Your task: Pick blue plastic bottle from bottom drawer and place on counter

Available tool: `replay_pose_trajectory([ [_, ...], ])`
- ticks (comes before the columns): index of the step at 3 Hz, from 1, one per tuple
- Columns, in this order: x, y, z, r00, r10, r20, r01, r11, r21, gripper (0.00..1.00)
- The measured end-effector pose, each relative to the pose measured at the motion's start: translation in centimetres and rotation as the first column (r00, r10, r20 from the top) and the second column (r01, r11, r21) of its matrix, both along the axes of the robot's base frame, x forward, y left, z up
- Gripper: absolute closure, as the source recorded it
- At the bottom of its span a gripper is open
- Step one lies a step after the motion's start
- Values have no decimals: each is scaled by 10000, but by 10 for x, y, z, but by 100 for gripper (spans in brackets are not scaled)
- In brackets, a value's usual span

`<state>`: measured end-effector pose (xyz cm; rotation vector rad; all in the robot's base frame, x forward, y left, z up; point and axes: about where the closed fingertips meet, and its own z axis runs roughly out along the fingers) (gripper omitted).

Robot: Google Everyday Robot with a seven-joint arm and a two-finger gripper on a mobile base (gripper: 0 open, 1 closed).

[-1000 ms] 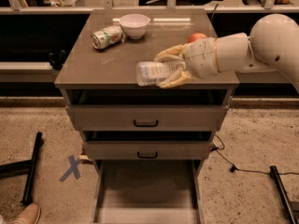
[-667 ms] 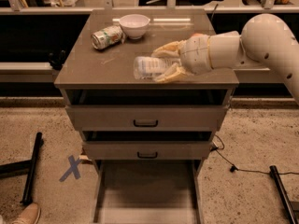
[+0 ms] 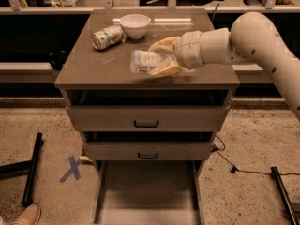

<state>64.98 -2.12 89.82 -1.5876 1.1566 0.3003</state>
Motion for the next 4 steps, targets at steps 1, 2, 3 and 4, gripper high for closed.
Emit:
replay_pose_trajectory([
  [1, 19, 1, 0, 9989, -335, -341, 331, 9994, -97, 100],
  [2, 38, 2, -1, 9965, -545, -641, 529, 9982, -267, 100],
  [3, 56, -3, -5, 9911, -949, -931, 914, 9950, -413, 86],
  [4, 70, -8, -9, 9847, -1292, -1172, 1224, 9905, -635, 63],
])
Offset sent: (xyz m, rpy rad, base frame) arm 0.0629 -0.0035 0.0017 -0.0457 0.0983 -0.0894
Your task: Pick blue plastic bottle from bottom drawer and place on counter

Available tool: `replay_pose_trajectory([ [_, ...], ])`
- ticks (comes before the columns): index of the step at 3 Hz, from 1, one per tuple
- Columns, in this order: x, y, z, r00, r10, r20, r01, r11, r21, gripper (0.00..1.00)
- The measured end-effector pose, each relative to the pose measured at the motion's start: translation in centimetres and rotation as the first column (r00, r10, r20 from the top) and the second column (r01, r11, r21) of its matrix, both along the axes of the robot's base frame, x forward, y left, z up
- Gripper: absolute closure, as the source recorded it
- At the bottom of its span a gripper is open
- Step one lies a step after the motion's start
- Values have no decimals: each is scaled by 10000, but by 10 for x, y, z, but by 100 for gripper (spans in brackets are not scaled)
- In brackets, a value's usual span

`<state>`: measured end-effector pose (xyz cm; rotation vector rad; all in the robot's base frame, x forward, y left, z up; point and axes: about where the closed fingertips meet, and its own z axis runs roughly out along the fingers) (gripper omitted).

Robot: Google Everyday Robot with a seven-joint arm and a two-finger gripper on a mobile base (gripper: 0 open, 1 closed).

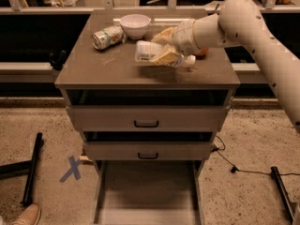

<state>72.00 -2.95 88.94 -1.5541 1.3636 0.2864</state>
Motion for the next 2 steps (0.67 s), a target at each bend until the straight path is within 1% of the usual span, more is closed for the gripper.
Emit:
replay_pose_trajectory([
  [1, 8, -7, -7, 9992, -269, -297, 260, 9993, -274, 40],
  [2, 12, -11, -12, 9979, -410, -495, 389, 9983, -435, 16],
])
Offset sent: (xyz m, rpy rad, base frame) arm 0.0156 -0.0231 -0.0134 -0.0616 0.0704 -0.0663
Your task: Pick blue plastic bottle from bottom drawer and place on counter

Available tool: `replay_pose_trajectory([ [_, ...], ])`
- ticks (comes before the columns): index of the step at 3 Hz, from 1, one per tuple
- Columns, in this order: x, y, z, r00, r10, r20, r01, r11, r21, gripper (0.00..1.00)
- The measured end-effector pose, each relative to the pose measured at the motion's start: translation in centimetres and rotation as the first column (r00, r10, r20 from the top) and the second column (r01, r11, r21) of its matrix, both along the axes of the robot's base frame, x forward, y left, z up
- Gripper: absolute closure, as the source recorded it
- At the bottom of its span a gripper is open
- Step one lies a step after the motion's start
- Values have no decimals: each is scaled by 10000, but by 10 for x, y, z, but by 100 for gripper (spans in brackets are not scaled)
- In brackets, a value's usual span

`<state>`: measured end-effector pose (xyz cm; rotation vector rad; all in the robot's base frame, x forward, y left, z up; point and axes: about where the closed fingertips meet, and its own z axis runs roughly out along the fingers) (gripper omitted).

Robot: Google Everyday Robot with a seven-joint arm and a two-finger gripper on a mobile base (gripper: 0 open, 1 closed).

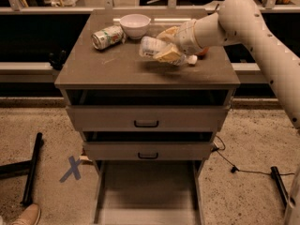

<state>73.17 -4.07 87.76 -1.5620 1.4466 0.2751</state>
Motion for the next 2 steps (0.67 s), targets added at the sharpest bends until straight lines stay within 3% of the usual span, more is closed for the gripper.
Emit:
replay_pose_trajectory([
  [1, 1, -1, -1, 9999, -41, -124, 40, 10000, -70, 0],
  [2, 0, -2, 3, 10000, -17, -92, 16, 10000, -72, 0],
])
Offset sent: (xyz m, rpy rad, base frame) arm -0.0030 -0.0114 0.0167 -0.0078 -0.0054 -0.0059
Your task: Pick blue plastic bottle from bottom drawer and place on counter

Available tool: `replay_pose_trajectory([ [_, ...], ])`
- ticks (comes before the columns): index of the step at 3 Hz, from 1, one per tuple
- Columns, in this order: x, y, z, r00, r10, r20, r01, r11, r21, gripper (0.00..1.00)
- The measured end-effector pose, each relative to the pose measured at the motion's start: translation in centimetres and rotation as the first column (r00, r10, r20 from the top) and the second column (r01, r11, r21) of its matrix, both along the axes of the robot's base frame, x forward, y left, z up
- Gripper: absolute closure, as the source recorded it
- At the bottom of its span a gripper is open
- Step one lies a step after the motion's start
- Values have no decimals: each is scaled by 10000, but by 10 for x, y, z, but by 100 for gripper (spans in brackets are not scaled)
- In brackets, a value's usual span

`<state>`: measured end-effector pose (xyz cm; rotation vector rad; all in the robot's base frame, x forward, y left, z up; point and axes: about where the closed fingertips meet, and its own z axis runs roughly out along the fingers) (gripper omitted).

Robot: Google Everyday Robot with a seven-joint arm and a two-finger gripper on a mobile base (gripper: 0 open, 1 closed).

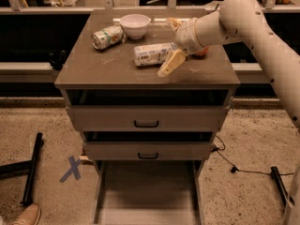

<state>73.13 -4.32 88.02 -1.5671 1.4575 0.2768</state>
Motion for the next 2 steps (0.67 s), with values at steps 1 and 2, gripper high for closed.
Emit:
replay_pose_trajectory([
  [1, -3, -7, 18, 9993, -68, 365, 63, 9999, 138, 0],
  [2, -15, -25, 47, 9949, -349, 948, 316, 9988, 361, 0],
])
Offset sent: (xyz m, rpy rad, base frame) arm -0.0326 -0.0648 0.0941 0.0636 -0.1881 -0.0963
